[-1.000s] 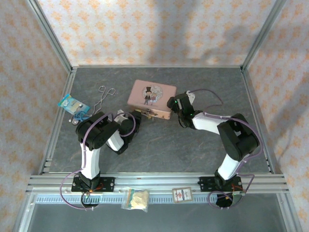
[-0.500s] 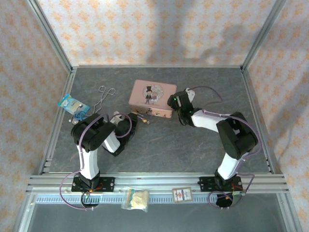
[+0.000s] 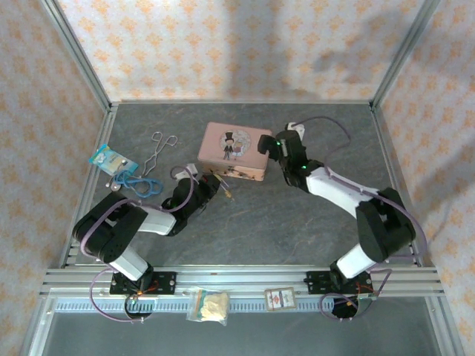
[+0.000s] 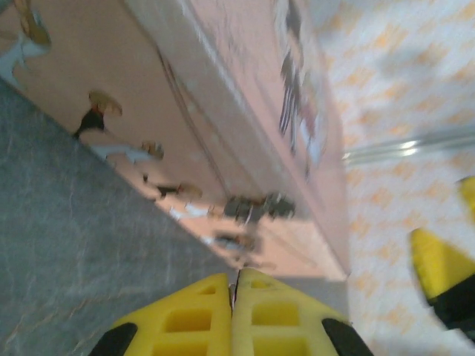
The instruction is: Unlock the padlock with the key
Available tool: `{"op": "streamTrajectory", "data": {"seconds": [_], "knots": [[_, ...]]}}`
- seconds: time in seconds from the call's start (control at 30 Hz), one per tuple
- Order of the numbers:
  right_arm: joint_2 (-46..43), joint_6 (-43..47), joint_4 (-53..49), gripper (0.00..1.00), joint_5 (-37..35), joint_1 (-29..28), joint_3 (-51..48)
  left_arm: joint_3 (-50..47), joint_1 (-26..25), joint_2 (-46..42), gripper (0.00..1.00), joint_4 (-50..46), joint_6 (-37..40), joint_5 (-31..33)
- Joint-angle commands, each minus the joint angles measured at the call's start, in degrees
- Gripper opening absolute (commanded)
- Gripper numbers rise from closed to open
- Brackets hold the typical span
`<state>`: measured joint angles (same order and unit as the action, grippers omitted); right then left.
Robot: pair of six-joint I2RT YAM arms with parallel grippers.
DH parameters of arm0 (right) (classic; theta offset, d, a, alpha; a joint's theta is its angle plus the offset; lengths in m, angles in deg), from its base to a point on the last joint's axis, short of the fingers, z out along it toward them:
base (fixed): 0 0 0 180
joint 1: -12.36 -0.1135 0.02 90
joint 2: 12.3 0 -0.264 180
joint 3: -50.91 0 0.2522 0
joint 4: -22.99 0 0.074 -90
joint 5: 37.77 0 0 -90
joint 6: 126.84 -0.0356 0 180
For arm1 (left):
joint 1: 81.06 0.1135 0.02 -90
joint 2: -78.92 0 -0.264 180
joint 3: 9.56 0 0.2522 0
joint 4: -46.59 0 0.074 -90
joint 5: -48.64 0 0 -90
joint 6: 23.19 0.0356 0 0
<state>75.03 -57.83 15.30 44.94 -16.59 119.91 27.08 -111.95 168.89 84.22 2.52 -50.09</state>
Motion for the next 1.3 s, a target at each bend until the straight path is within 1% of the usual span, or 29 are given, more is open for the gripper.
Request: {"op": "streamTrajectory", "data": {"seconds": [0.0,0.07,0.17,0.33,0.53,0.57,0.6,0.67,0.73,0.77,0.83,0.9,1.0,1.07,1.1,1.17,1.27], "knots": [[-4.65,1.84,-2.37,1.0,-3.43,1.86,-4.43,3.85,-3.3,-2.81,0.0,-16.39,8.08,-5.58],[-7.24,1.82,-2.37,1.0,-3.91,3.03,-7.17,5.16,-5.47,-3.21,0.0,-20.52,9.74,-6.5],[-10.02,1.75,-2.51,1.0,-4.53,4.31,-10.01,6.16,-7.56,-2.84,0.0,-22.88,10.55,-6.81],[-13.0,1.01,-1.25,1.0,-4.14,6.32,-13.93,10.66,-10.47,1.09,0.0,-26.92,12.95,-5.97],[-15.42,0.65,-0.62,1.0,-3.72,7.85,-16.02,12.66,-11.1,4.73,0.0,-28.15,12.79,-5.05],[-15.64,0.94,-0.59,1.0,-3.78,7.85,-16.2,12.86,-11.12,4.69,0.03,-28.73,12.92,-4.61],[-15.75,1.19,-0.53,1.0,-3.87,8.02,-16.3,13.15,-11.12,4.41,0.1,-29.42,13.08,-3.94],[-15.77,1.95,-0.07,1.0,-4.45,8.3,-16.72,13.72,-11.03,3.37,0.29,-30.95,13.77,-2.4],[-15.69,2.46,1.12,1.0,-3.48,9.49,-17.33,14.41,-10.88,1.94,0.43,-32.74,14.59,-0.33],[-15.69,2.55,1.69,1.0,-2.42,10.55,-17.65,14.77,-10.65,1.07,0.48,-33.7,15.25,0.61],[-15.68,3.11,3.2,1.0,-1.26,12.85,-18.27,15.7,-9.8,-0.47,0.52,-35.46,16.34,1.97],[-15.31,4.27,4.85,1.0,-1.24,15.29,-18.97,16.19,-8.16,-2.48,0.55,-36.84,17.4,2.79],[-13.23,8.12,8.96,1.0,-3.24,18.85,-20.4,16.17,-4.05,-6.62,0.56,-38.3,20.13,4.9],[-10.78,11.16,12.22,1.0,-4.31,20.97,-21.32,16.28,-0.1,-10.09,0.57,-39.29,23.43,7.63],[-9.58,12.3,13.49,1.0,-4.29,21.83,-21.64,16.48,1.79,-11.48,0.6,-39.83,25.02,8.87],[-7.08,13.64,15.92,1.0,-4.39,23.54,-22.0,17.0,5.64,-14.39,0.71,-41.51,28.39,14.34],[-4.03,14.45,21.26,1.0,-4.38,25.15,-23.22,17.09,10.46,-17.59,0.87,-41.58,33.71,24.8]]}}
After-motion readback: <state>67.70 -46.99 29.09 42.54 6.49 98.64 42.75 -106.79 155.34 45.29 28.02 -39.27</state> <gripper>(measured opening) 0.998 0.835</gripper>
